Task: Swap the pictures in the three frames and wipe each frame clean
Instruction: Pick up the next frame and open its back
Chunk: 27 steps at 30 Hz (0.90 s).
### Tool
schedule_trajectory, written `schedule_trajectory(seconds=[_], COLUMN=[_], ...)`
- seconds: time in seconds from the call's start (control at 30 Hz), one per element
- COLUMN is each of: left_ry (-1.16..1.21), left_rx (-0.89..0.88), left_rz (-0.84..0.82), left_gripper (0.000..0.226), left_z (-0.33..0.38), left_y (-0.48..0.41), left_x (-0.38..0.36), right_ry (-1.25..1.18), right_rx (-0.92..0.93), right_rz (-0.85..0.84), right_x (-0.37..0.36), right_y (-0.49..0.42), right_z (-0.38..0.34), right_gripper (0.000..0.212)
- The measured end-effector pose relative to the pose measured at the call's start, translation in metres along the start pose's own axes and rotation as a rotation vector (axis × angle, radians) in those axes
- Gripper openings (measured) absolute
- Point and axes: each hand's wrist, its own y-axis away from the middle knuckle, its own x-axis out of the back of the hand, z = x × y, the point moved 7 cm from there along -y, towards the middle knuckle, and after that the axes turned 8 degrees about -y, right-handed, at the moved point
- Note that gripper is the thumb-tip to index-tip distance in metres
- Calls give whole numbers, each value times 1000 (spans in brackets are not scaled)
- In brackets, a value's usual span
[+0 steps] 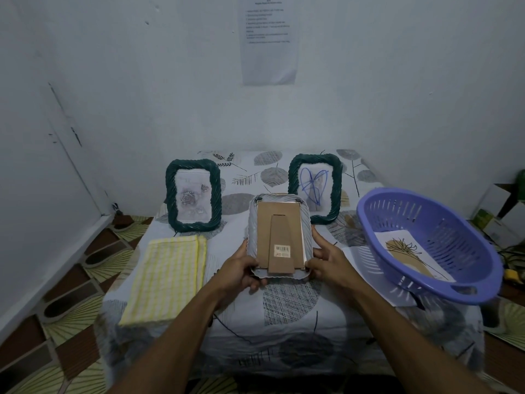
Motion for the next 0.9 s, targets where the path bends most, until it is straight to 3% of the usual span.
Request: schedule_trajectory(seconds=[0.13, 0.17, 0.23, 0.33, 0.53, 0.8, 0.9], left_ry=[-44, -115, -400, -841, -1355, -1462, -1374], left_rx=[3, 16, -11, -100, -147, -292, -324], left_rz=[40, 79, 174, 295, 376, 554, 568], left_gripper=[38, 44, 61, 66, 63, 69, 56], left_z=[1, -1, 7, 24, 22, 20, 24], left_y=[-2, -4, -3, 3, 11, 13, 11], left_x=[1, 5, 9, 11, 9, 8, 5], right_ry=[97, 160, 293, 468, 724, 813, 866], right_rx=[2, 9, 20, 37, -1, -24, 29], right_rz=[66, 104, 165, 199, 199, 239, 288], right_x=[8, 13, 22, 28, 35, 39, 35], right_y=[-1, -3, -4, -3, 6, 5, 5], right_z=[-2, -2, -4, -5, -3, 6, 5], right_gripper=[68, 59, 44, 40, 34, 26, 26])
